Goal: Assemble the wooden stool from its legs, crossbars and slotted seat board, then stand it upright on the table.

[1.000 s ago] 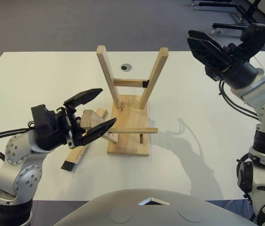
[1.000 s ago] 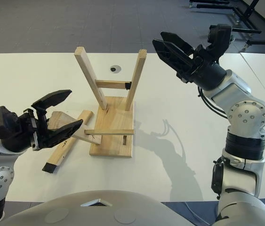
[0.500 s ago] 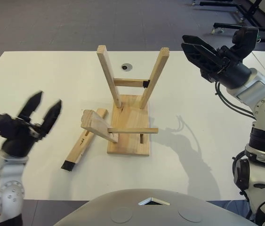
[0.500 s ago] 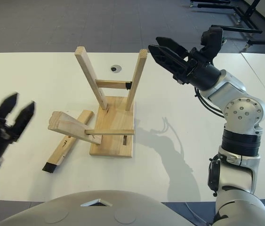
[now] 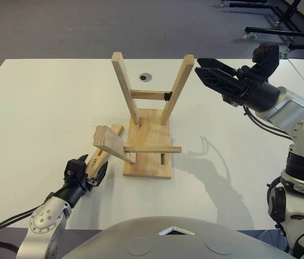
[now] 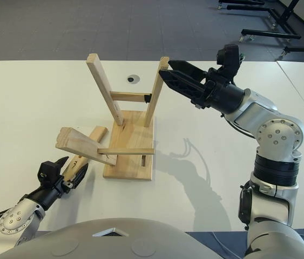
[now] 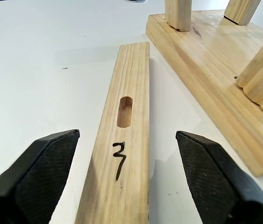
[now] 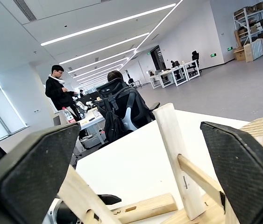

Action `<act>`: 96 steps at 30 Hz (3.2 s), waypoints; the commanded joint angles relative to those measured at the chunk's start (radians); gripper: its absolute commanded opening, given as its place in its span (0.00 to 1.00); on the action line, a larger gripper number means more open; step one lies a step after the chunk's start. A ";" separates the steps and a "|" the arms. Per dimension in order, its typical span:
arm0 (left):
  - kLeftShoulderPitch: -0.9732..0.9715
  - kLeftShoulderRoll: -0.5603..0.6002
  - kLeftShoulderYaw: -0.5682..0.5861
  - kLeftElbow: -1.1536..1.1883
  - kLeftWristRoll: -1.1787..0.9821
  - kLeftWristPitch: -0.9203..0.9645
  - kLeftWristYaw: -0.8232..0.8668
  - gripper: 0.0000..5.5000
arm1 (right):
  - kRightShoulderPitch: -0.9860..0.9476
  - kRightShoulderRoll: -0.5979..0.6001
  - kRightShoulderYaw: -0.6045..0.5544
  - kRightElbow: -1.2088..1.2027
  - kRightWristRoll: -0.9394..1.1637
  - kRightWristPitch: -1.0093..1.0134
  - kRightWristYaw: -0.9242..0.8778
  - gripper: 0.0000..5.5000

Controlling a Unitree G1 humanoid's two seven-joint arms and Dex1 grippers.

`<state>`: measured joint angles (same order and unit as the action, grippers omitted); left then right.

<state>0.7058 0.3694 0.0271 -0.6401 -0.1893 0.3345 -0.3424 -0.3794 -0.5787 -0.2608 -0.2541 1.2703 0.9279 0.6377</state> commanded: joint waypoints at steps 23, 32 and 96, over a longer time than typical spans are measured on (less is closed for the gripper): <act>-0.077 -0.023 0.122 0.089 -0.042 -0.020 0.041 0.66 | 0.075 0.007 -0.027 -0.083 0.124 0.013 -0.070 0.86; -0.177 0.081 0.275 0.055 -0.083 -0.143 -0.064 0.66 | 0.119 0.028 -0.037 -0.114 0.132 -0.026 -0.092 0.86; -1.075 0.247 0.203 0.375 -0.768 0.132 -0.747 0.37 | -0.145 0.326 0.153 -0.123 -0.126 -0.407 0.137 0.86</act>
<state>-0.3213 0.5758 0.2535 -0.2901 -0.9357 0.4244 -1.0271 -0.5105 -0.2554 -0.1384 -0.3413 1.1584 0.5417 0.7052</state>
